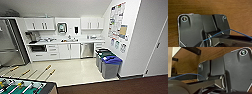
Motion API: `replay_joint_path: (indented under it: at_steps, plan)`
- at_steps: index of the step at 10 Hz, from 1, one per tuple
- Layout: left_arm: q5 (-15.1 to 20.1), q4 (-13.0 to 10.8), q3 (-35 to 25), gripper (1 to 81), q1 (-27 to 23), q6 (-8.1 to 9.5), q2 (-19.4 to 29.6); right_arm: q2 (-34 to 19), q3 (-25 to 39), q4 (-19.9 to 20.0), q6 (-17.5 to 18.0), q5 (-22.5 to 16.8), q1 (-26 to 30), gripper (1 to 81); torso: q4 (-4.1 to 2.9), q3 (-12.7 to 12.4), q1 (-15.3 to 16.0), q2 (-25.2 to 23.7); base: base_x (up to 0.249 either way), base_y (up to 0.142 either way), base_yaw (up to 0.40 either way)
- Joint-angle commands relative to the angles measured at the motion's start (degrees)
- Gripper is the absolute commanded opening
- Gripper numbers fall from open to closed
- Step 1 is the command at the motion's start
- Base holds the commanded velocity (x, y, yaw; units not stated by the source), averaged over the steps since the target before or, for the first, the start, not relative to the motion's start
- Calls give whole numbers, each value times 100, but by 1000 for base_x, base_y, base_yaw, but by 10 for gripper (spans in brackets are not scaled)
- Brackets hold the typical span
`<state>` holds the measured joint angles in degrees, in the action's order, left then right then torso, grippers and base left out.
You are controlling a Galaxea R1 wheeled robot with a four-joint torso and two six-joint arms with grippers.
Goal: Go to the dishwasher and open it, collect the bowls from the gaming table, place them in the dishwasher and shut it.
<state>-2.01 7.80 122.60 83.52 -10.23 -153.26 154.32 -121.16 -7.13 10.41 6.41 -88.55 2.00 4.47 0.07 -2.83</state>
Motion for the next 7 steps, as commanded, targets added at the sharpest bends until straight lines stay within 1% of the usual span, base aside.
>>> replay_joint_path:
  at_steps: [1, 7]
  plan:
    - [307, 55, -96, 811, -270, 3, 111, -92, 138, -87, -30, -246, 272, 811, 0, 0, 0, 0, 165, 0, 0]
    - [307, 55, -113, 811, -270, 12, 120, -101, 147, -87, -30, -246, 272, 811, 0, 0, 2, 0, 165, -73, 0]
